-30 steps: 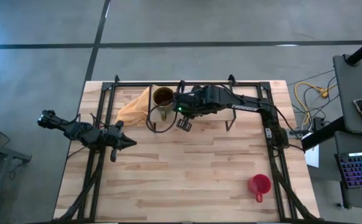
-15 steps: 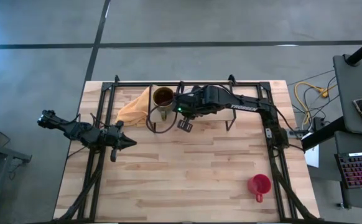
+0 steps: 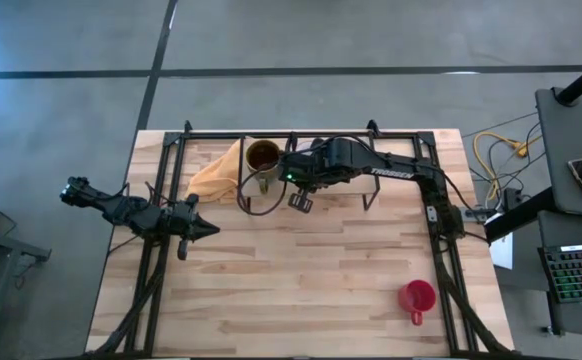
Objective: Stack small to large cups/mugs on shelf
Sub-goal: Put the gray mug on the shelf, then put the red mug on the shelf
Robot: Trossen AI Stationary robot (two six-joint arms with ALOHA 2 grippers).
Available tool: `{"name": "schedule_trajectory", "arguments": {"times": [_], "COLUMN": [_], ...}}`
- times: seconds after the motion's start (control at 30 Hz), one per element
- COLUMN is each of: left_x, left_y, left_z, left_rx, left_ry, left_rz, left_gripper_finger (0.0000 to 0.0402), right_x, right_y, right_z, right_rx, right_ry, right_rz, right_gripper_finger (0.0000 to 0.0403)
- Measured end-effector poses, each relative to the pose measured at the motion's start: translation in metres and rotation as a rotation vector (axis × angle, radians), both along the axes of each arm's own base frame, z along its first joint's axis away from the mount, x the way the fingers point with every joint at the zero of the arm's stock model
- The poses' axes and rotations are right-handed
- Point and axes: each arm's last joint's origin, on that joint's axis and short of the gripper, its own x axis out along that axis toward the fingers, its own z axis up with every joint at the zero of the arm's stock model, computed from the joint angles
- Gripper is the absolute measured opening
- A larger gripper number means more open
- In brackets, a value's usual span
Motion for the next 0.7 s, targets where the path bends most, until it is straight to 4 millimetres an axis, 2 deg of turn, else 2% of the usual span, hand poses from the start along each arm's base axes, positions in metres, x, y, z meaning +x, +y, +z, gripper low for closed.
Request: {"name": "schedule_trajectory", "arguments": {"times": [0.43, 0.6, 0.7], "left_x": [0.000, 0.000, 0.000], "left_y": [0.000, 0.000, 0.000], "left_z": [0.000, 0.000, 0.000], "left_rx": [0.000, 0.000, 0.000], "left_ry": [0.000, 0.000, 0.000], "left_rz": [0.000, 0.000, 0.000], "left_gripper_finger": [0.0000, 0.0000, 0.0000], "right_x": [0.001, 0.002, -0.008], "right_y": [0.009, 0.019, 0.023], "right_z": [0.004, 0.030, 0.047], "right_rx": [-0.023, -0.072, -0.065], "right_ry": [-0.028, -0.204, -0.279], "right_rz": [0.033, 0.097, 0.085], "right_gripper_finger": [0.0009, 0.0009, 0.0010]}}
